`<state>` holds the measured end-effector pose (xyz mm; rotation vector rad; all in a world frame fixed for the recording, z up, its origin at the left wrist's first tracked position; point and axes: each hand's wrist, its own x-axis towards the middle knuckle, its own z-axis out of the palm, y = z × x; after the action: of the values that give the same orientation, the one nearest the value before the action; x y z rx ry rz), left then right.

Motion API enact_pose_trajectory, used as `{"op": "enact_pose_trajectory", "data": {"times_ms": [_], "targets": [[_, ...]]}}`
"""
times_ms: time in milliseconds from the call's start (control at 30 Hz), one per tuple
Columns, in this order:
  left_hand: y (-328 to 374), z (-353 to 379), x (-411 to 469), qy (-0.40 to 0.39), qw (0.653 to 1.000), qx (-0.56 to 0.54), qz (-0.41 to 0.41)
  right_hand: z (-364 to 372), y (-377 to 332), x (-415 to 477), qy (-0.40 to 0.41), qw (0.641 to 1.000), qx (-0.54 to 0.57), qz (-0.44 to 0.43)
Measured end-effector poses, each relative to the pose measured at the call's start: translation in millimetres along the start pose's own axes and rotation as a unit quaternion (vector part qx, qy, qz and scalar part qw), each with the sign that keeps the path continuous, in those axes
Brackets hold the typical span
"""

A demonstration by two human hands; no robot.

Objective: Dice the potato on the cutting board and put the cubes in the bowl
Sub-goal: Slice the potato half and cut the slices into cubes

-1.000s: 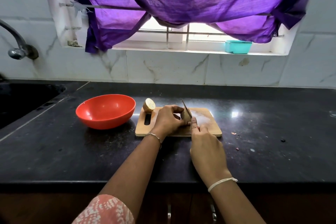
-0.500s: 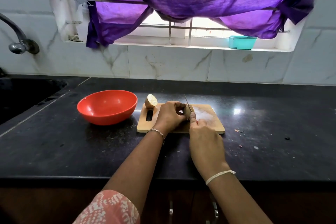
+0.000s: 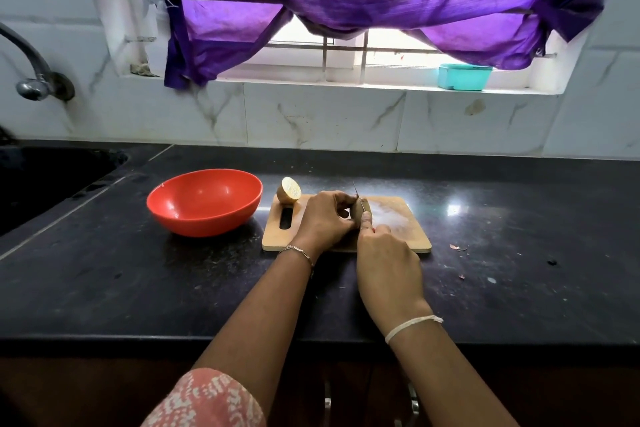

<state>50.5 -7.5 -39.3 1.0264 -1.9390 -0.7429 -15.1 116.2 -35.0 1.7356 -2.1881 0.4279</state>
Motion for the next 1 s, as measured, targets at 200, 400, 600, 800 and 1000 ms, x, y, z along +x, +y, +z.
{"op": "enact_pose_trajectory", "data": {"times_ms": [200,400,600,800,1000], "targets": [[0.3,-0.9,1.1,0.012,1.0,0.023,-0.002,-4.6,6.8,-13.3,-0.014,1.0,-0.001,-0.002],[2.3,-5.4,-0.7,-0.008,0.999,0.043,0.0,-2.0,5.7,-8.8,-0.011,1.0,0.016,0.003],[2.9,-6.2,-1.3,-0.009,0.998,0.055,0.007,1.4,6.1,8.4,-0.016,1.0,0.015,-0.001],[1.5,-4.5,-2.0,-0.007,0.999,0.05,0.003,-3.4,12.0,7.2,-0.028,0.999,0.025,-0.011],[3.0,-6.3,-0.3,-0.021,0.998,0.057,-0.002,-6.2,13.9,2.4,-0.032,0.999,0.036,-0.014]]}}
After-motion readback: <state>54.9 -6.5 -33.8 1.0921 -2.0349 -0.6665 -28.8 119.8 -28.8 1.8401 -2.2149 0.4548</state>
